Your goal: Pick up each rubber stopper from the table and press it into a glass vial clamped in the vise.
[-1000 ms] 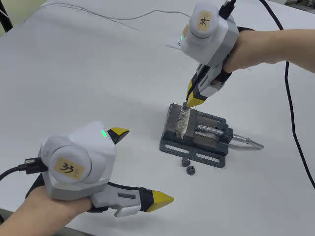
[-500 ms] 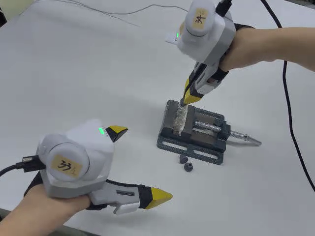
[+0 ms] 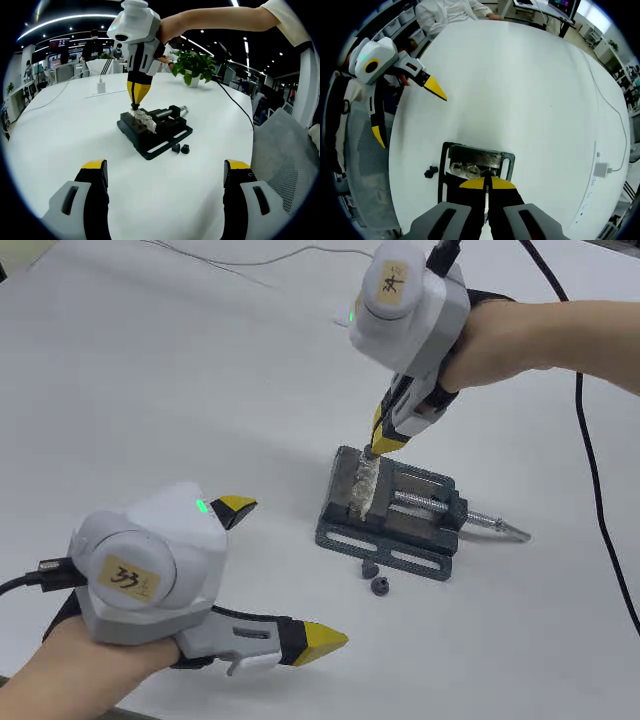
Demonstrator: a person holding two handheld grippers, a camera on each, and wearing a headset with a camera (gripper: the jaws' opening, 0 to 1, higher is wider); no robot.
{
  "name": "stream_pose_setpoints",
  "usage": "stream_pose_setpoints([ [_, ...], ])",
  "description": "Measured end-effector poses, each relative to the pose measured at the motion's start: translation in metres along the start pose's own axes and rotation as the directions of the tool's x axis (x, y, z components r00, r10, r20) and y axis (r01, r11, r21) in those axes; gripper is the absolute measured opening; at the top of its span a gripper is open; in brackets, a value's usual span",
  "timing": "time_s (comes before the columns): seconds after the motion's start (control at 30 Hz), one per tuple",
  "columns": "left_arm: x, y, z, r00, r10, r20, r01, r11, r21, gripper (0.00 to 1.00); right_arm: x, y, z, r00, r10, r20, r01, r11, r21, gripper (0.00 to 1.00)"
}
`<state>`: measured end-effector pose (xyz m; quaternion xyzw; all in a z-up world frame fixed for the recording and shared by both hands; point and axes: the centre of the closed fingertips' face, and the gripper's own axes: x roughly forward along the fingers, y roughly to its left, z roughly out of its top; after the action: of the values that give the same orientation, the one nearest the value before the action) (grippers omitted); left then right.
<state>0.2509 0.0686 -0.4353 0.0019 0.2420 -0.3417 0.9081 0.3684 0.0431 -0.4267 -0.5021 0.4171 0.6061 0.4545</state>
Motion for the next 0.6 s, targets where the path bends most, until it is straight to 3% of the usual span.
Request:
stream_pose_setpoints([
  [0.37, 0.0017, 0.0016, -0.0012, 1.0000, 0.001, -0.004, -0.001, 1.000, -0.007, 0.95, 0.0022, -0.0034, -0.0026, 1.0000, 0.004, -0.006, -0.004, 1.000, -0.004, 0.00],
  [0.6, 0.0047, 0.0021, -0.0011, 1.0000, 0.005, -0.004, -0.005, 1.000, -0.013, 0.95, 0.0038, -0.0068, -0.0036, 0.9992, 0.032, 0.026, -0.033, 0.999, 0.038, 0.00],
])
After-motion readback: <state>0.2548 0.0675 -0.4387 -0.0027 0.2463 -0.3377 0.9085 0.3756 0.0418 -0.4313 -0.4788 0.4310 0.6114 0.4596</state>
